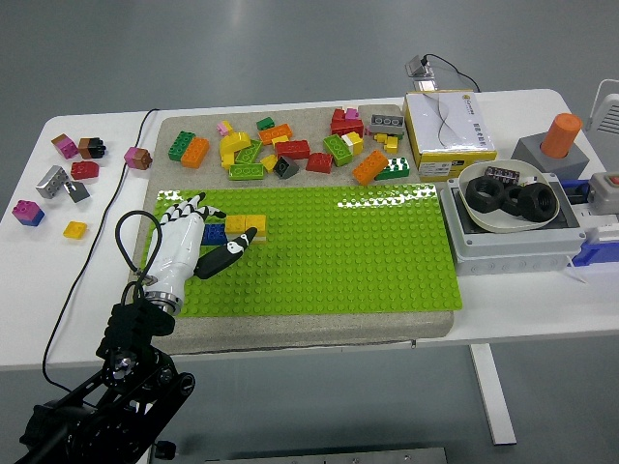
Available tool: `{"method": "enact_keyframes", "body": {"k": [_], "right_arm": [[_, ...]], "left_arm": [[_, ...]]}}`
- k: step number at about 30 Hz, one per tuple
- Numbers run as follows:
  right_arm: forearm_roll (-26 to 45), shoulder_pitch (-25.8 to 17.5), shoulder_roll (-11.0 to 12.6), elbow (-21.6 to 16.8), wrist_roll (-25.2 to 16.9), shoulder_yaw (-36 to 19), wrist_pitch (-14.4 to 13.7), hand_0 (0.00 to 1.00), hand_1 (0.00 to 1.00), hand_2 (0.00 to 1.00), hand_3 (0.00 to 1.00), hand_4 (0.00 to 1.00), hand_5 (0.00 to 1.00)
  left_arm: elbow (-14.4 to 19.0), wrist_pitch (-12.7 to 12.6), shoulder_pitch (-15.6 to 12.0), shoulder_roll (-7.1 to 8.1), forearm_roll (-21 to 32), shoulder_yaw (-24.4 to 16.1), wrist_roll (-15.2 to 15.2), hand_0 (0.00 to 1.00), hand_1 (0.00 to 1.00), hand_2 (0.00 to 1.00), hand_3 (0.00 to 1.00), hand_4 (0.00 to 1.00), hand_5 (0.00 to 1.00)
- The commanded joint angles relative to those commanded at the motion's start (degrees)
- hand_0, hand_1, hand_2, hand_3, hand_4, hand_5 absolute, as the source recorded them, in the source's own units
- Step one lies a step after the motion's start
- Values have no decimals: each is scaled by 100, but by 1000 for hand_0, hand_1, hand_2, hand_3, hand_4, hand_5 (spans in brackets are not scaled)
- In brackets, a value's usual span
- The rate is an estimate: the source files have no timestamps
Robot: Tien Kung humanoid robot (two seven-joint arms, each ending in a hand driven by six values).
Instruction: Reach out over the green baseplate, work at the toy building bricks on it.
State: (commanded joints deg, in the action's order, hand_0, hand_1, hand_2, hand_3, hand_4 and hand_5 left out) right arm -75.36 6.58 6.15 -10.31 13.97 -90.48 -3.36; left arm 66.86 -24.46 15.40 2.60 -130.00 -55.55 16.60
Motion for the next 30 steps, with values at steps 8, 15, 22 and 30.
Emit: {"method": "enact_keyframes", "body": {"k": [8,15,22,30], "right_arm": [[-16,19,3,0,3,-2,3,590,577,636,646,656,750],[-9,26,4,0,3,-1,3,590,577,636,646,656,751],[-12,29,5,0,2,-2,4,589,577,636,646,655,752],[10,37,8,0,-2,18,3,589,577,635,647,655,751]], "left_arm": [[-201,33,148,-60,10,128,12,998,998,998,728,908,976],[-392,73,221,-89,80,198,28,998,997,998,724,908,972],[-514,106,245,-94,153,283,35,998,995,998,720,907,964],[-541,103,251,-84,184,334,29,998,993,998,717,905,959]]}}
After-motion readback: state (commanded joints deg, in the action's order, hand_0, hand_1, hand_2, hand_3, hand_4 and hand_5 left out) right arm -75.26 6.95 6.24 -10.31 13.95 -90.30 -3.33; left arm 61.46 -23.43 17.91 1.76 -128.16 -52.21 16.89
